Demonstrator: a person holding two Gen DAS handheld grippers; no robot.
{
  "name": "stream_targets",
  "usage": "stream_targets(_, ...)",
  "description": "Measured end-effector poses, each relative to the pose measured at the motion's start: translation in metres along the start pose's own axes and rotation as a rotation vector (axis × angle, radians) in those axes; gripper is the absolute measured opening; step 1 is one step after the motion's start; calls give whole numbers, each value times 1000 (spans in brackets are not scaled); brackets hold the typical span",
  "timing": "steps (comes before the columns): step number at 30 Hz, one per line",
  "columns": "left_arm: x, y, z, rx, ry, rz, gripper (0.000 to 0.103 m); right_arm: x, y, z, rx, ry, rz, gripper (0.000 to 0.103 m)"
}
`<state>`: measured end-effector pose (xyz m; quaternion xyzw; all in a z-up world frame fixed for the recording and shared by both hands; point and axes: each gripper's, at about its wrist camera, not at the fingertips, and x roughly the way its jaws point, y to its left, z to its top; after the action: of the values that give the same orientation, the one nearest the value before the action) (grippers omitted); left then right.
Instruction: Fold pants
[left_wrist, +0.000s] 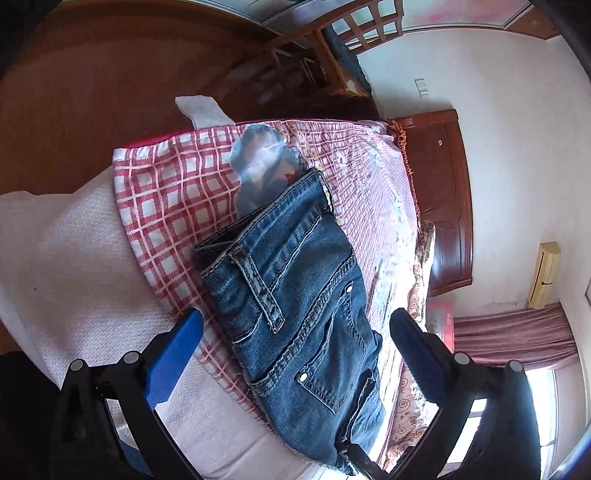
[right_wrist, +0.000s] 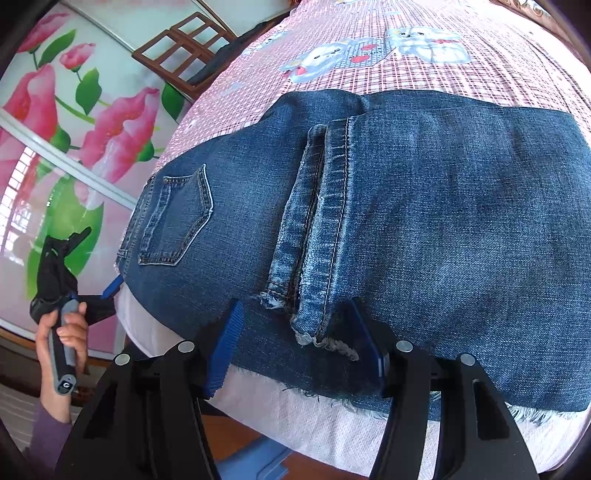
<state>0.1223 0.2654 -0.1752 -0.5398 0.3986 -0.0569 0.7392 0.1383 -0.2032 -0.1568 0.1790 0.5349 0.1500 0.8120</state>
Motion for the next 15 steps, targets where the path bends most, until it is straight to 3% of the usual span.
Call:
stream_targets(5,8,7,3,-57,-28,-91,100,2,2,0,-16,2,-8,58)
stream_targets(12,17,2,9,-51,-25,-35,101,2,2,-1,-8,-4,-6,58)
stream_targets(13,19,1,13,-45,-30,-21,98,1,2,-1,-8,-5,-5,58)
stream_targets(15,21,-7,12,-2,-29,63,68,0,1,-1,-1,-8,3,58)
